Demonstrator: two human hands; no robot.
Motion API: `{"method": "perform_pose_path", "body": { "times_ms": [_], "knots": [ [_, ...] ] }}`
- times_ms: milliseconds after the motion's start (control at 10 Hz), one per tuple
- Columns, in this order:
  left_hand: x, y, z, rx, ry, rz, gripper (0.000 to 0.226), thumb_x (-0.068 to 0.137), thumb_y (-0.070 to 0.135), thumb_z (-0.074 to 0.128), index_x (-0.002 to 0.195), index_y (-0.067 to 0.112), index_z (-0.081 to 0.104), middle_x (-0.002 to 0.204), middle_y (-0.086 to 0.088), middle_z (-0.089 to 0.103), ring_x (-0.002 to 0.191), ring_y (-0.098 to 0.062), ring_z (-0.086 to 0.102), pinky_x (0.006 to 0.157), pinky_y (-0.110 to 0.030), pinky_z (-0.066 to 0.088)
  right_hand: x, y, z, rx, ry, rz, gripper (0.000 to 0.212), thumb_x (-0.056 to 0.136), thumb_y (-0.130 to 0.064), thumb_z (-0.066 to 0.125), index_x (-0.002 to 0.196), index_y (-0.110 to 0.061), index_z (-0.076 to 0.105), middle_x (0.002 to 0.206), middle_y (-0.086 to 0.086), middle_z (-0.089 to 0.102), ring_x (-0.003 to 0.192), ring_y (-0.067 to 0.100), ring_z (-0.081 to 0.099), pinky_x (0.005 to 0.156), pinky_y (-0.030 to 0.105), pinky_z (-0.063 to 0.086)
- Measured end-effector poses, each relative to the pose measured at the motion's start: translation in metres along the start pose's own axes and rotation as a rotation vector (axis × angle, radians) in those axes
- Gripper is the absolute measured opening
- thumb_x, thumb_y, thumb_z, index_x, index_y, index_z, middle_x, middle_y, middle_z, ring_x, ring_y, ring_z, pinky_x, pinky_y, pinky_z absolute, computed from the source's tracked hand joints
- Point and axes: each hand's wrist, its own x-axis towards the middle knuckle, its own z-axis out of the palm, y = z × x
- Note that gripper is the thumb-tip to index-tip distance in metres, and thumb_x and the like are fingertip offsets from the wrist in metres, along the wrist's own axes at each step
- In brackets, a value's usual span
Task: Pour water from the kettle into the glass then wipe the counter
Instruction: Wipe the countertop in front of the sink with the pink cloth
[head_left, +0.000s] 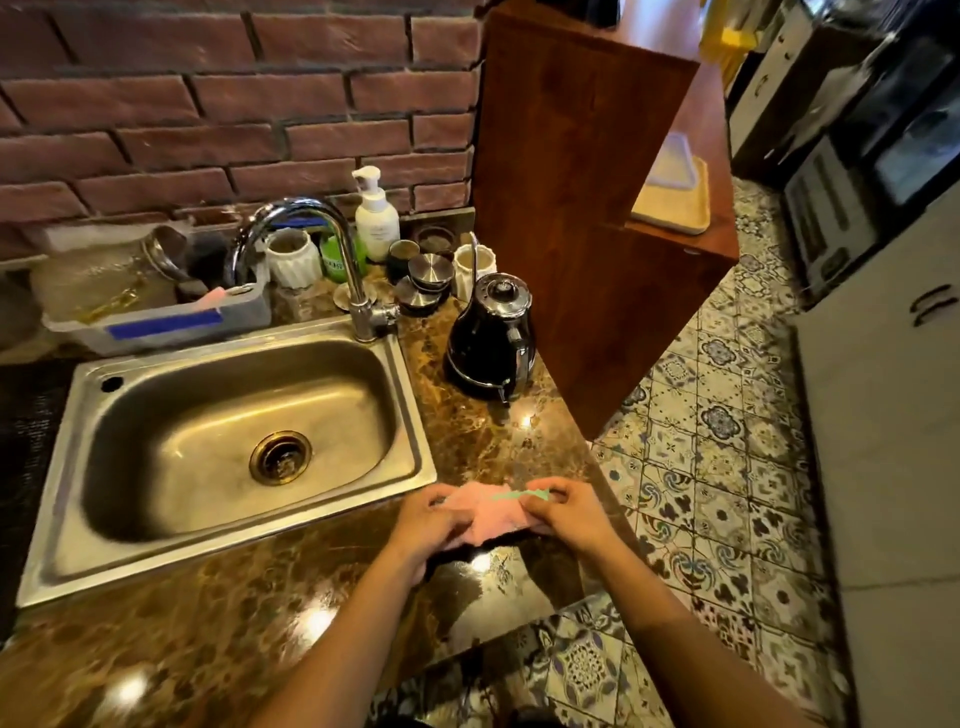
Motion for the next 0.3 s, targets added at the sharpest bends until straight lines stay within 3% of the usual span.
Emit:
{"method": "perform_pose_path", "body": {
  "times_ms": [100,200,300],
  "knots": [
    [0.005,-0.011,0.002,0.013,0.033,-0.050,0.025,0.081,-0.003,0.070,0.097,0.016,0.070,0.086,-0.006,0.071,0.062,-0.010,0.065,0.054,-0.024,0.053,0.009,0.010,-0.006,-0.144,-0.047,0.030,0.018,0.094,-0.006,0.074,0.110,0.001,0.071,0.078,0.009,0.071,0.066,0.018,0.066,0.068,0.037,0.061],
    [0.011,-0.018,-0.003,0.082,0.060,-0.074,0.028,0.077,0.003,0.074,0.099,0.019,0.069,0.087,-0.008,0.073,0.070,-0.017,0.064,0.061,-0.028,0.052,0.015,0.006,-0.021,-0.475,-0.141,-0.013,0.010,0.097,-0.015,0.071,0.105,-0.011,0.074,0.084,0.000,0.074,0.067,0.009,0.066,0.065,0.023,0.058],
    [0.013,-0.008,-0.014,0.219,0.151,0.008,0.011,0.082,0.020,0.076,0.090,0.024,0.070,0.093,-0.006,0.075,0.086,-0.022,0.067,0.079,-0.032,0.052,0.019,-0.024,-0.031,-0.697,-0.169,-0.181,0.014,0.101,-0.024,0.066,0.112,-0.018,0.072,0.100,-0.003,0.075,0.086,0.008,0.066,0.088,0.028,0.058]
  ]
}}
